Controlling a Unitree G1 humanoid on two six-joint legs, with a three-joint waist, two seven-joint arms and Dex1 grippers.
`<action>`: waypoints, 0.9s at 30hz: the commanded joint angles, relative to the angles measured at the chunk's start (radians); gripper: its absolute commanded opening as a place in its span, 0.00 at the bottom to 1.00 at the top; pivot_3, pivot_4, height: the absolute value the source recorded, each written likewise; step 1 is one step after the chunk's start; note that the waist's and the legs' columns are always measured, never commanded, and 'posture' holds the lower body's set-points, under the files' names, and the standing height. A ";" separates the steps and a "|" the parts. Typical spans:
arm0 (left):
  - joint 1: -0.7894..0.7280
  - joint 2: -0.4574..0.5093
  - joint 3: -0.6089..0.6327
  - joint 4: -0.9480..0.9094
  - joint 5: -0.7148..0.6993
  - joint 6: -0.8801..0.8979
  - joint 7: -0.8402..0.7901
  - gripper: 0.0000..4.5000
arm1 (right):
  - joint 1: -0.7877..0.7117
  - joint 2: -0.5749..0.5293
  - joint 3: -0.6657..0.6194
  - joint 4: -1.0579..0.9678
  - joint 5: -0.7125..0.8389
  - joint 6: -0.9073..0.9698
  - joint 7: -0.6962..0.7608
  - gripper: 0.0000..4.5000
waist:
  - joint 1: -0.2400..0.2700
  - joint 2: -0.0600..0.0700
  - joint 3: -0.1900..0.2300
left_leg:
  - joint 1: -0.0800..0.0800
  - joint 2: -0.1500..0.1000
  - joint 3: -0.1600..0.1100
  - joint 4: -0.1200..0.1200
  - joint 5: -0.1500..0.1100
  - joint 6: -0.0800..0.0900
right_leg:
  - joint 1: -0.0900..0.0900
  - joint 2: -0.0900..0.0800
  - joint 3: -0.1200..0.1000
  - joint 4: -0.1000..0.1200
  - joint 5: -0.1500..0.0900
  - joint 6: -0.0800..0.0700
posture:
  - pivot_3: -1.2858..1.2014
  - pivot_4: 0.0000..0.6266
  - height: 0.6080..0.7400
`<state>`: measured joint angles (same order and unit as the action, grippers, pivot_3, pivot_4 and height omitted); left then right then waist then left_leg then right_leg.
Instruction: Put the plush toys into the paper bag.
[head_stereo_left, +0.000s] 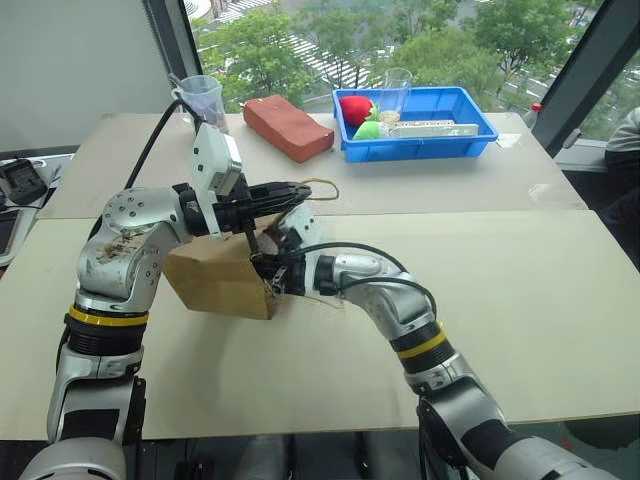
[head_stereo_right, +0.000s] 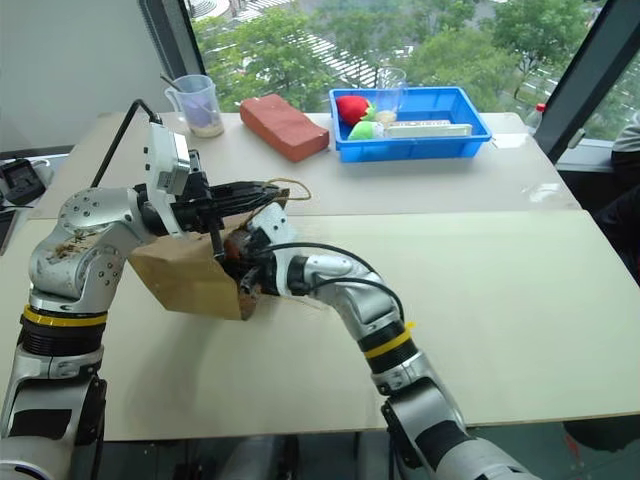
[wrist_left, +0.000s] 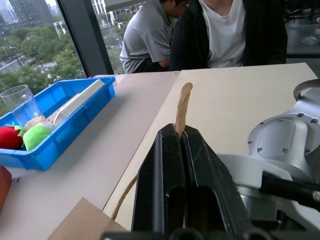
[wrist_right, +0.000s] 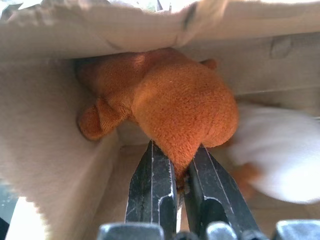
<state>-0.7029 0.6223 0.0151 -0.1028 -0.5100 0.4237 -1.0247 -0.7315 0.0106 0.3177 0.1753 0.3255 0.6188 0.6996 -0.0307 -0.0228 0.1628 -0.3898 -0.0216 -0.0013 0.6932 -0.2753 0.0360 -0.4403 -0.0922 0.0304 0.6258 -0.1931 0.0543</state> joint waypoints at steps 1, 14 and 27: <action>0.000 0.011 0.022 -0.035 -0.005 0.002 0.011 0.00 | 0.006 -0.014 0.026 0.011 -0.049 -0.085 0.023 0.10 | -0.001 0.000 0.000 | 0.000 0.000 0.000 0.000 0.000 0.000 | 0.000 0.000 0.000 0.000 0.000 0.000 | 0.52 0.24 1.00; 0.010 0.017 0.022 -0.033 0.000 -0.006 0.018 0.00 | 0.023 -0.183 -0.049 -0.079 -0.053 -0.103 0.108 0.98 | -0.008 0.000 0.000 | 0.000 0.001 0.000 0.000 0.000 0.000 | 0.000 0.000 0.000 0.000 0.000 0.000 | 0.52 0.24 1.00; 0.018 0.020 0.023 -0.036 -0.002 -0.006 0.016 0.00 | 0.182 -0.545 -0.120 -0.282 -0.038 -0.079 0.279 0.98 | 0.004 0.000 0.000 | -0.001 0.001 0.000 0.000 -0.001 0.001 | 0.001 0.000 0.000 -0.002 0.000 0.000 | 0.52 0.24 1.00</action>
<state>-0.6845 0.6333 0.0200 -0.1057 -0.5094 0.4235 -1.0099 -0.5589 -0.5167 0.1868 -0.0505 0.2916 0.5639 0.9436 -0.0266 -0.0230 0.1629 -0.3904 -0.0209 -0.0004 0.6934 -0.2761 0.0376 -0.4393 -0.0925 0.0305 0.6241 -0.1931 0.0544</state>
